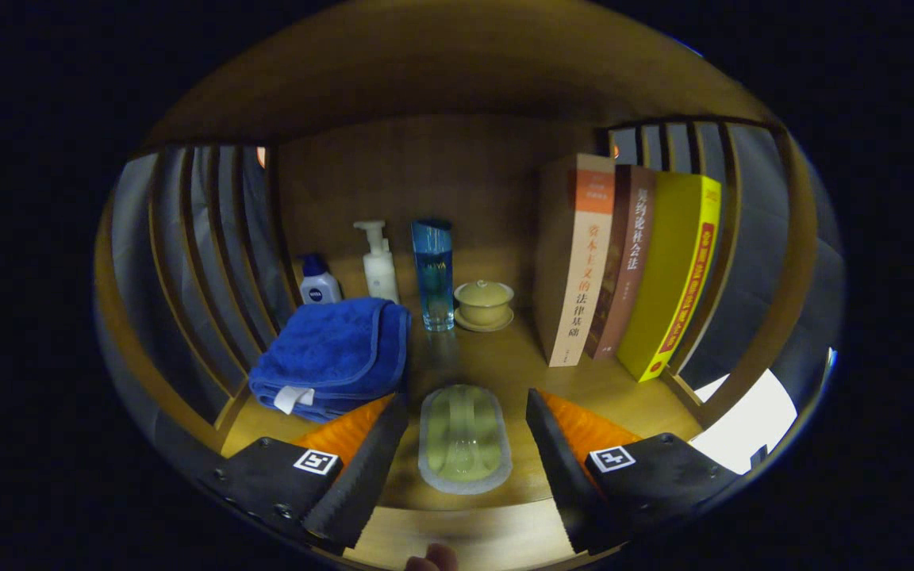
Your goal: Pull open the drawer, take out the items inside it, and place them on the countertop above the cabinet.
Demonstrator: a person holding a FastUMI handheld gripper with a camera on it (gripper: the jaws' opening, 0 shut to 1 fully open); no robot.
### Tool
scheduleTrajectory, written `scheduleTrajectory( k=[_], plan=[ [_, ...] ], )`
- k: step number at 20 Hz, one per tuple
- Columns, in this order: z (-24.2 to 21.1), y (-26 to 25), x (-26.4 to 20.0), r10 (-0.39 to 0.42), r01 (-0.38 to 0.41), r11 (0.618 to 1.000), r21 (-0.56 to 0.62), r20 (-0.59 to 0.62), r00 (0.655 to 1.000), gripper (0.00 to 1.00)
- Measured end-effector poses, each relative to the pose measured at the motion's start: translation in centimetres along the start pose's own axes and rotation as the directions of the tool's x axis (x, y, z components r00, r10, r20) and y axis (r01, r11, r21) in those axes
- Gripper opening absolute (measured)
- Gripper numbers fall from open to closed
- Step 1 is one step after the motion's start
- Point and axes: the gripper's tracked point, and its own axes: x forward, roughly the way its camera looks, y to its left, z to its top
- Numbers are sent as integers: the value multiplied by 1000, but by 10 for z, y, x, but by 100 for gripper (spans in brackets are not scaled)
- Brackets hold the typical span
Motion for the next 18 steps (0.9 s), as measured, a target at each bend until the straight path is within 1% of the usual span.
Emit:
scheduleTrajectory(
  k=[4, 7, 11, 13, 16, 18],
  plan=[
    [24, -16, -56, -52, 55, 998, -22, 95, 994, 99],
    [39, -12, -87, -45, 51, 998, -31, 167, 985, 99],
    [49, -13, -140, -53, 75, 994, -79, 251, 966, 99],
    [50, -8, -161, -44, 71, 994, -84, 291, 956, 99],
    [46, -1, -193, -20, 34, 999, -33, 360, 933, 99],
    [37, 1, -214, -11, 23, 999, -25, 396, 918, 99]
  ],
)
